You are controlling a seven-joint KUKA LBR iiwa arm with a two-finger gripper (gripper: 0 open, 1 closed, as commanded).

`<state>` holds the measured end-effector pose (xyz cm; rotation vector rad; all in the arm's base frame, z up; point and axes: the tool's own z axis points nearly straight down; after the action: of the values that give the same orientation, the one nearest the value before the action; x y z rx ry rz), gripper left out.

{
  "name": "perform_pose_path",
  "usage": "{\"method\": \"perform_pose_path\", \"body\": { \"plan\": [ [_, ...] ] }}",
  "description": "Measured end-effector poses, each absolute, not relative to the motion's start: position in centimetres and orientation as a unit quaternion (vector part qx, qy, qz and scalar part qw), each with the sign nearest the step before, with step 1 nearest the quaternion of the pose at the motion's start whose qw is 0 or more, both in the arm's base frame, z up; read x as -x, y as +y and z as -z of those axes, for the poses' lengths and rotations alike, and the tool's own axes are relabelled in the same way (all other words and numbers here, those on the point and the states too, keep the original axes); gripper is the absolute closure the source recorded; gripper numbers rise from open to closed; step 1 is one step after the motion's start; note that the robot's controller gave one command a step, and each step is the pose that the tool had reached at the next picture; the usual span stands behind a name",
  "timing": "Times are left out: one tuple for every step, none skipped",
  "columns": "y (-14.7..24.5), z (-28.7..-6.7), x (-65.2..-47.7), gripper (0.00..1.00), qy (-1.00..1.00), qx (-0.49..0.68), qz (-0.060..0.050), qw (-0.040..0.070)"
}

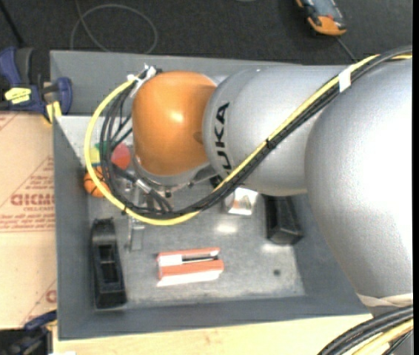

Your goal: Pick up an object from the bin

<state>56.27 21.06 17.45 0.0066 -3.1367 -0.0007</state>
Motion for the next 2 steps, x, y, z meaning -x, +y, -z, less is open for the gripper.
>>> {"method": "perform_pose_path", "body": {
  "plan": [
    [21.0,-17.9,-56.5,0.0,-1.0,0.0,0.001,-0.001],
    [14.2,-13.1,-56.2,0.0,-1.0,0.009,0.001,-0.002]
  ]
}}
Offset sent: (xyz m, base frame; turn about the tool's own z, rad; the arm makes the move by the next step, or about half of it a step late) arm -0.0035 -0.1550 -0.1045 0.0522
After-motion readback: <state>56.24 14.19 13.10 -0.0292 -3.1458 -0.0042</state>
